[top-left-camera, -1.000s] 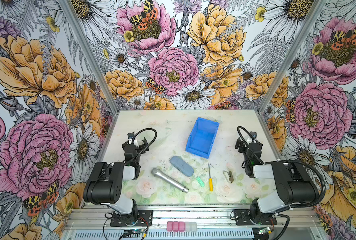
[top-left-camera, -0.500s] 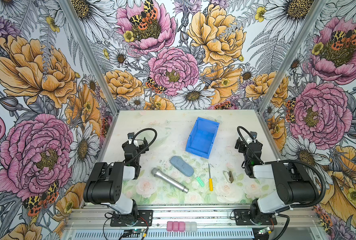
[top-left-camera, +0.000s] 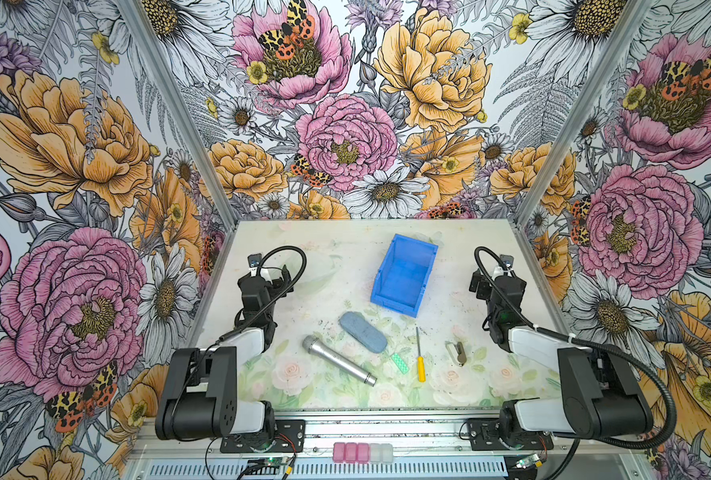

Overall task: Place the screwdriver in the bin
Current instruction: 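Move the right gripper down over the yellow screwdriver handle while the left arm advances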

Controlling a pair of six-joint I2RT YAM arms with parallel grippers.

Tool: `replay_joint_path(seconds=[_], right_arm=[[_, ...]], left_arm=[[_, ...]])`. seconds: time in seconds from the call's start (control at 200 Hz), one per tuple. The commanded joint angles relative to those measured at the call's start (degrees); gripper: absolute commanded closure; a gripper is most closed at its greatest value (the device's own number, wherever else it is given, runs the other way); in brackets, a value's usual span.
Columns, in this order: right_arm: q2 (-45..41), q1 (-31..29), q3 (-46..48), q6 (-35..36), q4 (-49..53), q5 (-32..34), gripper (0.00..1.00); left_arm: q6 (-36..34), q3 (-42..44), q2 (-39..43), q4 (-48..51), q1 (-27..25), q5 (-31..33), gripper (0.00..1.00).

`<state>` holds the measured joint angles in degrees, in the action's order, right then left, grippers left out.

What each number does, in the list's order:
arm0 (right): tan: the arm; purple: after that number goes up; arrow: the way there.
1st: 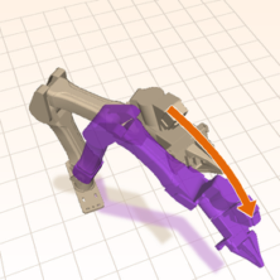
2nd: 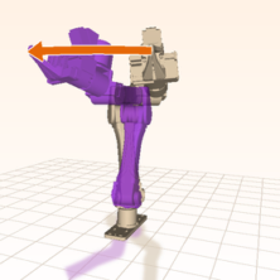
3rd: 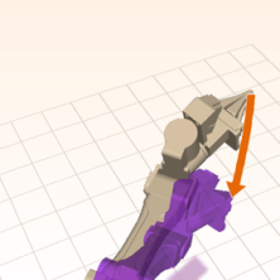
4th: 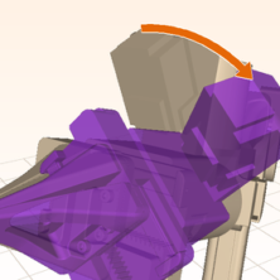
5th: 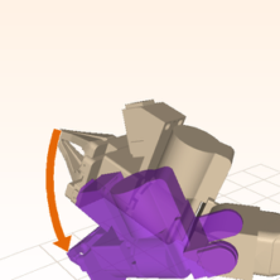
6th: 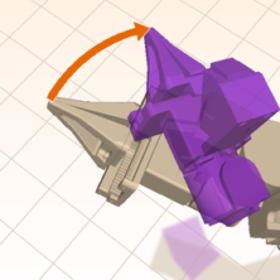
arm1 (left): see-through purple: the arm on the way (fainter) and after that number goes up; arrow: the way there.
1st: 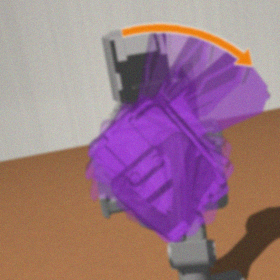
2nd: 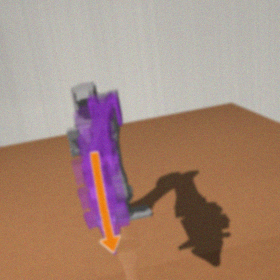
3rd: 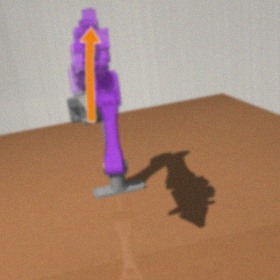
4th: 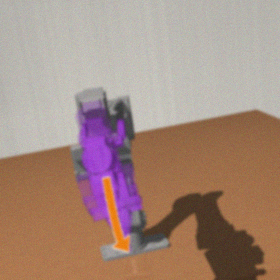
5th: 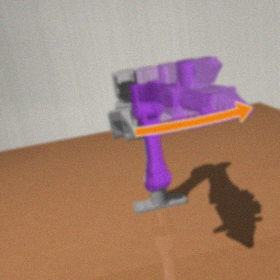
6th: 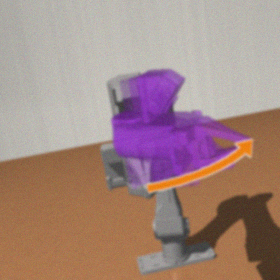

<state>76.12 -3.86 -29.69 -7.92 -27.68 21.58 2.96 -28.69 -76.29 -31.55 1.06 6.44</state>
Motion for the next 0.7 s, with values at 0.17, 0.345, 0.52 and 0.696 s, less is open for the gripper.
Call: replay_joint_path(seconds=[0.17, 0.345, 0.52, 0.696], right_arm=[[-8.70, -3.68, -15.09, -13.66, 44.28, -1.68, 0.00], [-14.72, -8.84, -16.81, -21.57, 59.51, -6.38, 0.00], [-16.37, -13.99, -15.19, -29.02, 70.06, -13.68, 0.01], [-17.66, -22.78, -14.20, -34.29, 75.66, -13.56, 0.01]], left_arm=[[11.93, -6.81, 13.91, 33.44, -3.84, -3.26, 0.01], [21.60, -12.45, 17.10, 48.95, -4.83, -9.62, 0.01], [25.97, -12.77, 18.92, 53.67, -15.83, -10.99, 0.01], [29.10, -12.27, 21.26, 56.79, -25.69, -16.20, 0.01]])
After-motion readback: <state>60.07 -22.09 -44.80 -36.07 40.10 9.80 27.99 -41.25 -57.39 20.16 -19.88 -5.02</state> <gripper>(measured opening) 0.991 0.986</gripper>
